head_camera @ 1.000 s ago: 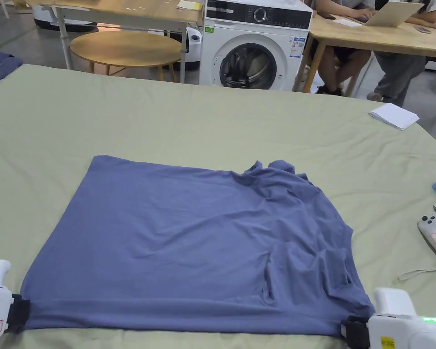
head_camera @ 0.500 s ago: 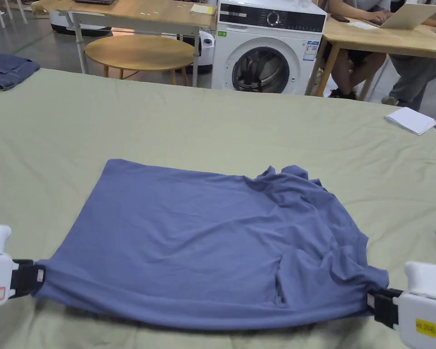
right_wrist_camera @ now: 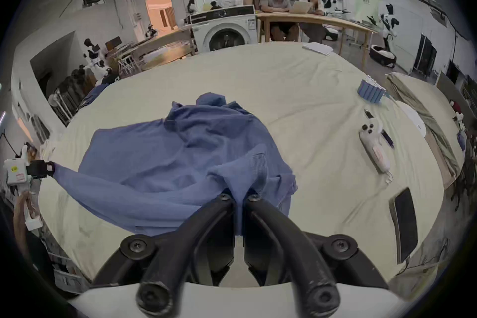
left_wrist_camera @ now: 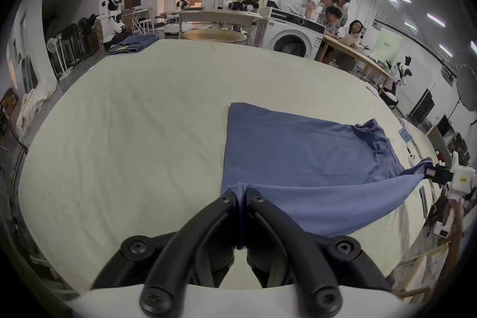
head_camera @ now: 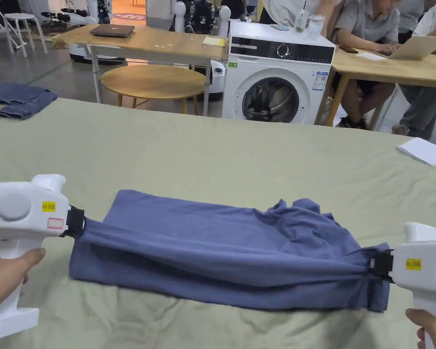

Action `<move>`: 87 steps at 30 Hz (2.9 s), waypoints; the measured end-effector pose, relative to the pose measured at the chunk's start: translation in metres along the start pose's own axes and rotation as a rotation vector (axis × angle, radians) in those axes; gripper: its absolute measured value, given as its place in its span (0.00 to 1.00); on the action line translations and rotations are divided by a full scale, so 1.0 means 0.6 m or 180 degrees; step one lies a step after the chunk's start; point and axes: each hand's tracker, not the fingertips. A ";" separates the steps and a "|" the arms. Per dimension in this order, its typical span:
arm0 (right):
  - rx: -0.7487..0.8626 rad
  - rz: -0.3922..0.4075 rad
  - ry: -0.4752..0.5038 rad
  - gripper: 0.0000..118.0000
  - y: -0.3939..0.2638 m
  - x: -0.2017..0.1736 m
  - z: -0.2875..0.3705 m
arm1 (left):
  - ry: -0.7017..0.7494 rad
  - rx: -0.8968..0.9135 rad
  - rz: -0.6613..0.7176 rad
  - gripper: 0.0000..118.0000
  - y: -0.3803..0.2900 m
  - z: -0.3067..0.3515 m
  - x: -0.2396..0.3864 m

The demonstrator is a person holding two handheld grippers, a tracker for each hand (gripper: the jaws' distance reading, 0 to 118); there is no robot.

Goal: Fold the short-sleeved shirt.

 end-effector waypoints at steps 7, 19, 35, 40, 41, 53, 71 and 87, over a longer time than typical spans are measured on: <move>-0.0216 -0.0079 0.0005 0.04 0.037 -0.003 -0.098 | 0.0132 -0.0282 0.0123 0.01 0.012 -0.094 -0.007; 0.0178 0.0160 -0.0130 0.47 0.040 0.000 -0.106 | 0.0085 -0.0199 0.0177 0.27 -0.003 -0.066 -0.002; 0.1952 0.0525 -0.0072 0.00 -0.091 -0.156 0.065 | 0.0251 0.1548 -0.0491 0.00 -0.142 0.112 0.105; 0.1980 0.0470 0.0062 0.00 -0.116 -0.176 0.077 | 0.0277 0.1416 -0.0427 0.00 -0.164 0.117 0.106; 0.1975 0.0460 0.0068 0.00 -0.119 -0.180 0.081 | 0.0293 0.1399 -0.0413 0.00 -0.167 0.115 0.101; 0.1673 0.0522 -0.0009 0.00 -0.143 -0.165 0.063 | -0.0035 -0.0353 0.0272 0.00 -0.078 -0.047 -0.042; 0.0959 0.0224 -0.0308 0.09 -0.137 -0.019 0.034 | 0.0229 -0.0709 -0.0223 0.01 -0.110 -0.068 0.039; -0.0373 0.0417 -0.0053 0.46 -0.051 0.074 -0.135 | 0.0106 -0.0490 -0.0116 0.01 -0.136 -0.028 0.013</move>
